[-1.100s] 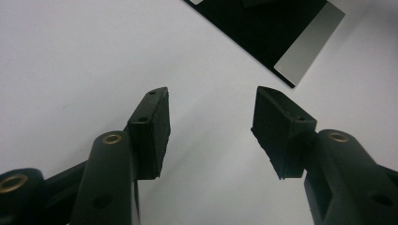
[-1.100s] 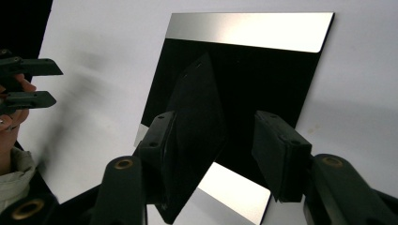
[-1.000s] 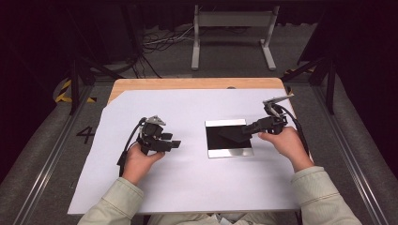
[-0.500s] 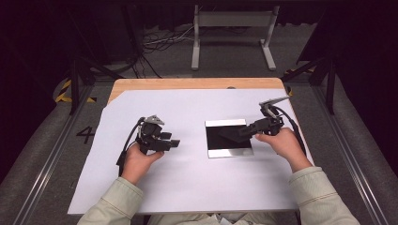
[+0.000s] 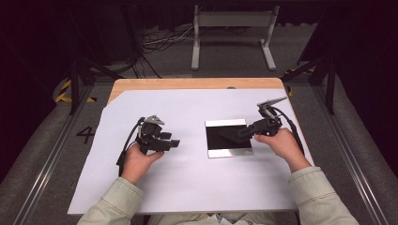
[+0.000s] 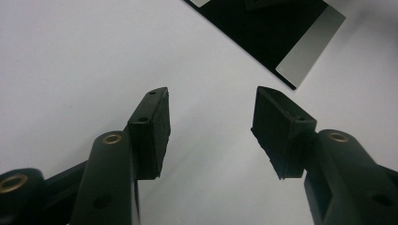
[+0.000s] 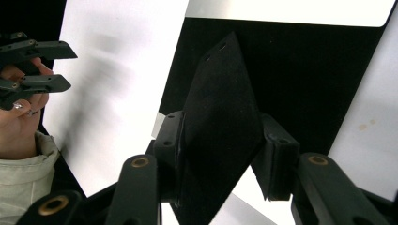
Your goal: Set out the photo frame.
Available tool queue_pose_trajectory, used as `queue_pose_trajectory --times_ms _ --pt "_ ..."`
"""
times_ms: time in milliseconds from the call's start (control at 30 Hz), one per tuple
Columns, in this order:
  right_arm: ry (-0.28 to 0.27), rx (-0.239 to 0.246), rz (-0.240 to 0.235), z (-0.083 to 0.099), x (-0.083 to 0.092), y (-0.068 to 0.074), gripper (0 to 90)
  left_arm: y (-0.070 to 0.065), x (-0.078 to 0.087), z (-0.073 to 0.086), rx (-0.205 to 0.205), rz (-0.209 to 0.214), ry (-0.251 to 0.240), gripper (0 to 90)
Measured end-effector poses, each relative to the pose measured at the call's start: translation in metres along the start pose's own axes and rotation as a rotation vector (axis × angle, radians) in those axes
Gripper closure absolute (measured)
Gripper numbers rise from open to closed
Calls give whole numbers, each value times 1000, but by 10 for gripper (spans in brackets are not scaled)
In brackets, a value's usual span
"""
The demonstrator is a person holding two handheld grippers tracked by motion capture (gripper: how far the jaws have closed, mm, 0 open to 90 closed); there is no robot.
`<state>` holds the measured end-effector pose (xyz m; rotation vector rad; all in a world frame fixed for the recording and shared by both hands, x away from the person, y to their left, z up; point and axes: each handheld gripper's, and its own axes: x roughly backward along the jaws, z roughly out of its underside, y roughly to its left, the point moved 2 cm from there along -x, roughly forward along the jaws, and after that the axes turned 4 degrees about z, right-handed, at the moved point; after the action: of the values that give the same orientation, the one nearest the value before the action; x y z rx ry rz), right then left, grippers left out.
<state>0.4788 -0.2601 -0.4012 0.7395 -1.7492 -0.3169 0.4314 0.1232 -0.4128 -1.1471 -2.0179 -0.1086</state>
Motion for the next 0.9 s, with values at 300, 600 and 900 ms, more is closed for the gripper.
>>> queue_pose_trajectory --times_ms 300,600,900 --pt "-16 4 -7 1 2 1 617 0 0 0 2 1 -2 473" --pt "-42 35 -32 4 9 7 671 0 0 0 -2 -1 2 473" --pt "-65 104 -57 8 16 18 738 0 0 0 0 -2 1 472"
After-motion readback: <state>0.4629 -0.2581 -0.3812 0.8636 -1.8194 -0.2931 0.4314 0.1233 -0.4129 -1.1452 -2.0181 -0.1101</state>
